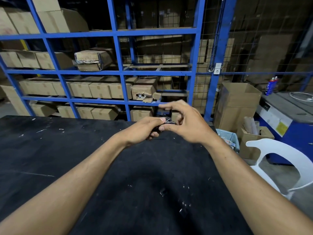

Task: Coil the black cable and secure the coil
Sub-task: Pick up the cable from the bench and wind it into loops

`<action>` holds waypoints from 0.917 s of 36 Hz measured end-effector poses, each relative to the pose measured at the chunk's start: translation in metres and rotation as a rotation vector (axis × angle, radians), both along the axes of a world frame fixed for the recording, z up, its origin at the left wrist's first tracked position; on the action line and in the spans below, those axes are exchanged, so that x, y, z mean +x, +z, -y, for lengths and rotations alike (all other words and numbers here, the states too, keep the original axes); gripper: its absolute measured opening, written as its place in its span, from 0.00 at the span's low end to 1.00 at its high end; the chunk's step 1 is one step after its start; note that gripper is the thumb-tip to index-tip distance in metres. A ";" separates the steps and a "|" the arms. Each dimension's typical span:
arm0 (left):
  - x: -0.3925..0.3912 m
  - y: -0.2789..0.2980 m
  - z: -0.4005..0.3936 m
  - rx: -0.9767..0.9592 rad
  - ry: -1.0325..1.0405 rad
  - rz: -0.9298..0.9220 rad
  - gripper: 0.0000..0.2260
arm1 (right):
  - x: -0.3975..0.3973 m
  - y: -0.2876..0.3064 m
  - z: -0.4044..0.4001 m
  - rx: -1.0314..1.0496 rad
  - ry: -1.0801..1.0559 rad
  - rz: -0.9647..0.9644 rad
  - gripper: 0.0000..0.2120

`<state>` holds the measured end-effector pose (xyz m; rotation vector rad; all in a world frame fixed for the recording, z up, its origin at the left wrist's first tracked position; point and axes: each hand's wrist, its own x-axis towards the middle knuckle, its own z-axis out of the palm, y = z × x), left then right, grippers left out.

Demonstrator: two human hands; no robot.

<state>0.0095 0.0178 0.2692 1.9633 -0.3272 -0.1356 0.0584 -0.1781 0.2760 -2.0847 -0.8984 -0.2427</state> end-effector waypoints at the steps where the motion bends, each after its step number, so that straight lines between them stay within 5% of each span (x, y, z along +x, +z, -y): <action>1: -0.001 0.001 0.000 0.019 -0.005 0.008 0.17 | 0.002 0.000 0.003 -0.020 0.050 -0.024 0.23; 10: -0.001 0.003 0.000 0.057 -0.041 0.077 0.21 | 0.006 -0.003 0.013 0.074 0.237 -0.250 0.14; 17: 0.001 -0.003 0.001 0.085 0.037 0.069 0.19 | 0.004 -0.011 0.002 0.120 0.029 -0.307 0.09; 27: 0.003 -0.007 0.002 0.019 0.076 0.032 0.26 | 0.006 -0.029 -0.004 0.282 0.057 -0.326 0.07; 33: 0.001 -0.012 -0.004 0.062 0.033 0.003 0.15 | 0.008 -0.031 0.000 0.295 0.091 -0.368 0.08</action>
